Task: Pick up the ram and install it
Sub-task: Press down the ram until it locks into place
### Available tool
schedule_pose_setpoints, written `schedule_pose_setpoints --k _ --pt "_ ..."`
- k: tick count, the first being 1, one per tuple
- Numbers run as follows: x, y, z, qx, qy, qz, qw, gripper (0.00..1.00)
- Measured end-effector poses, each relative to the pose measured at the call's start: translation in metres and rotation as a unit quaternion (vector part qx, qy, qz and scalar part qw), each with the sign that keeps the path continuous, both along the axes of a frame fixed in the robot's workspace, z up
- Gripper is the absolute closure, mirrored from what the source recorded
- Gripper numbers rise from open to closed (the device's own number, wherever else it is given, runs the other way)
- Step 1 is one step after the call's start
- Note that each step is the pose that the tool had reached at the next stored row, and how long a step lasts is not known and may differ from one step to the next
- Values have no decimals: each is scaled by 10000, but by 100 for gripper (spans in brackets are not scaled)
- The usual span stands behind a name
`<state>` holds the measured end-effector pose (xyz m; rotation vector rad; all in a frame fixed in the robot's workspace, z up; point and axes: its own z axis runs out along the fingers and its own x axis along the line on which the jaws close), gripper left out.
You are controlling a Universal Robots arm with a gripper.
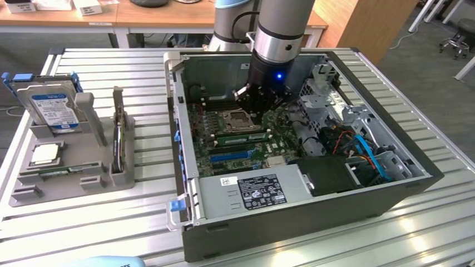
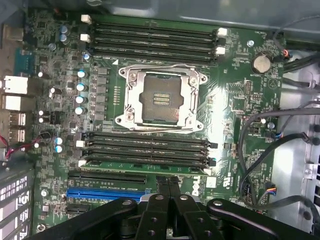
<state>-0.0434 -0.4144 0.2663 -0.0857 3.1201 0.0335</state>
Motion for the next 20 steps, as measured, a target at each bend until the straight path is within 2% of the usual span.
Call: schedule_pose_setpoints --k 20 --pt "27 0 4 0 15 -1 10000 90"
